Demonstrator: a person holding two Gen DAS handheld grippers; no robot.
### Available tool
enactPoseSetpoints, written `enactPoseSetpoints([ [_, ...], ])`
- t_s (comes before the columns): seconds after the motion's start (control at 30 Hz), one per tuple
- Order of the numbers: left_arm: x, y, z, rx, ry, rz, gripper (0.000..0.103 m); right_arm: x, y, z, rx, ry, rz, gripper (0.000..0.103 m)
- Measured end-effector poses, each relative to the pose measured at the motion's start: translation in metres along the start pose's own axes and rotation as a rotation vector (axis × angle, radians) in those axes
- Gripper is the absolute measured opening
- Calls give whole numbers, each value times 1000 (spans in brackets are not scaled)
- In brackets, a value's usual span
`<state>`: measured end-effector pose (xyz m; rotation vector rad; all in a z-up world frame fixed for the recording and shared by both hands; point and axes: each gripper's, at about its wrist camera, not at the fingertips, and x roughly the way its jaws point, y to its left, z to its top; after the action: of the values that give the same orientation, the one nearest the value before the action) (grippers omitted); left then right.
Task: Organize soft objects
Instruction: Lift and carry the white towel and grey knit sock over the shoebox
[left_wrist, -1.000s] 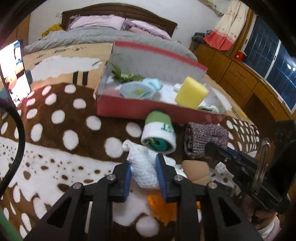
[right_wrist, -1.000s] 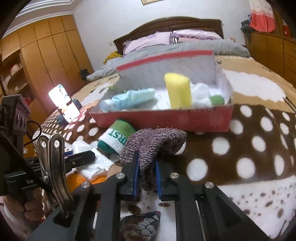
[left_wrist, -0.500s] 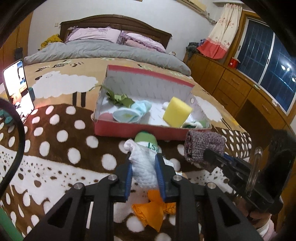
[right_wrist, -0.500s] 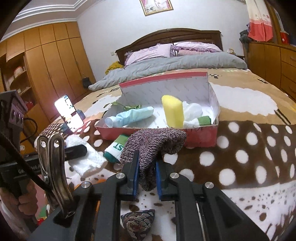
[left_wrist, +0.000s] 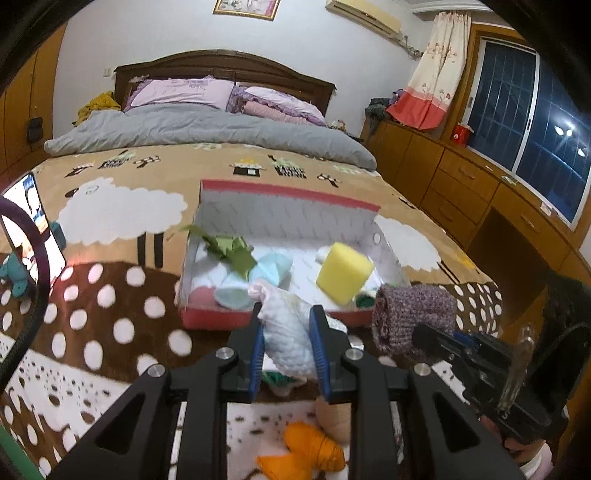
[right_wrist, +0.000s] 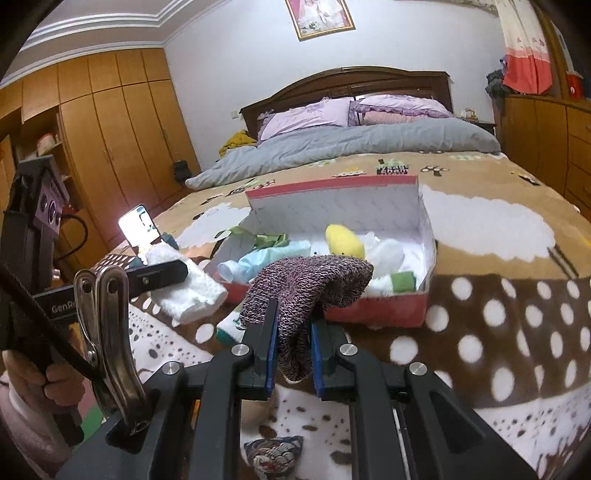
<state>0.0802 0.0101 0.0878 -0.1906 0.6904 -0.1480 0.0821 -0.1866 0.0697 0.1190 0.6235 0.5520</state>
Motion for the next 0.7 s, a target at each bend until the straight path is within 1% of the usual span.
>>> enactPoseSetpoints([
  [0.1, 2, 0, 10, -3, -17, -3, 24, 0, 0, 4, -15, -2, -13, 16],
  [0.23, 9, 1, 20, 0, -41, 12, 24, 3, -1, 11, -37, -1, -35, 16],
  [0.33, 22, 4, 27, -24, -34, -11, 24, 7, -2, 16, -46, 1, -47, 16],
  [0.7, 70, 10, 52, -14, -32, 9, 24, 25, -9, 31, -53, 10, -89, 16],
])
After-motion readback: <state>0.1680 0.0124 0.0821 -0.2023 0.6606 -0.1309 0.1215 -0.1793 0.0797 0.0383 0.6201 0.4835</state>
